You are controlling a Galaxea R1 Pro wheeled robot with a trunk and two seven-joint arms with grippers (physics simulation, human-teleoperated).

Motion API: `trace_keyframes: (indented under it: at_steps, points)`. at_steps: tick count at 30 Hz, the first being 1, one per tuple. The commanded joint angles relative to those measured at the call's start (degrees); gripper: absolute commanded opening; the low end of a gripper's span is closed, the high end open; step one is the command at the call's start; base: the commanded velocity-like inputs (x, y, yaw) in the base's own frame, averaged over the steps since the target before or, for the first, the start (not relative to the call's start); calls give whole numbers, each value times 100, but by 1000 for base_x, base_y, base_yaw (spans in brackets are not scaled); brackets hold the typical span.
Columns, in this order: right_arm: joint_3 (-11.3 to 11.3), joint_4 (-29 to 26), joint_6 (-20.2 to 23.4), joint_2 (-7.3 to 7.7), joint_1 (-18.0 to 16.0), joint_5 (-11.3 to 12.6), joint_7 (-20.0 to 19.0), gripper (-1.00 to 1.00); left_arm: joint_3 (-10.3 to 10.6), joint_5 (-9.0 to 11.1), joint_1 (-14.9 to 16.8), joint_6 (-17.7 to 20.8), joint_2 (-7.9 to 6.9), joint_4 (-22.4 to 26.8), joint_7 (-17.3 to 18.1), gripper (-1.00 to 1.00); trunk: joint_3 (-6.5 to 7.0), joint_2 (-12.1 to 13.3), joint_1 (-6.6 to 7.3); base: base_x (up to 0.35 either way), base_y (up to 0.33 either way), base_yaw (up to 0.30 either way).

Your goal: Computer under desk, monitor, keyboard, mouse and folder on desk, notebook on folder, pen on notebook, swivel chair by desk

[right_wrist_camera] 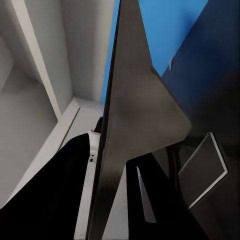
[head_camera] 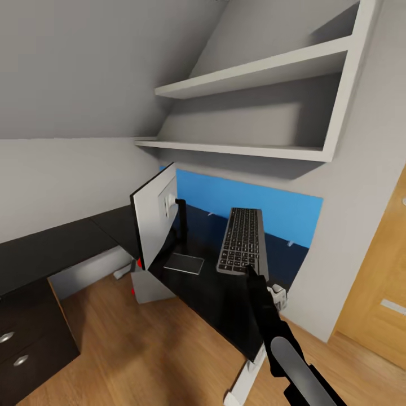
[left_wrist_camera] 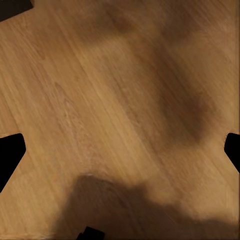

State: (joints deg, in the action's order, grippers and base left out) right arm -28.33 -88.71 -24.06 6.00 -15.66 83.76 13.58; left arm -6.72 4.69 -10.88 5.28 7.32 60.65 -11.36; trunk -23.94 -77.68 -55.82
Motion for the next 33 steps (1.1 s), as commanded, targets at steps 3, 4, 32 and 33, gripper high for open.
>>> trace_keyframes:
  at_steps: [3, 4, 32, 33]
  points:
    - [-57, -6, -59, -11, -7, 38, -16, -100, -5, 49, -7, 26, -9, 17, -13, 100, -5, -4, 2, -264, -152, 0]
    - [-63, -6, -64, -17, -7, 40, -18, -100, -5, 49, -5, 26, -10, 17, -14, 100, -5, -4, 2, -248, -168, 0]
    - [-408, -33, -99, -29, -8, 10, -22, -100, -13, 49, -4, -63, -97, 17, -18, 100, 99, -4, 2, -120, -224, 125]
    - [-409, -33, -99, -29, -8, 10, -22, -100, -13, 49, -6, -66, -98, 17, -18, 100, 105, -4, 2, -63, -251, 135]
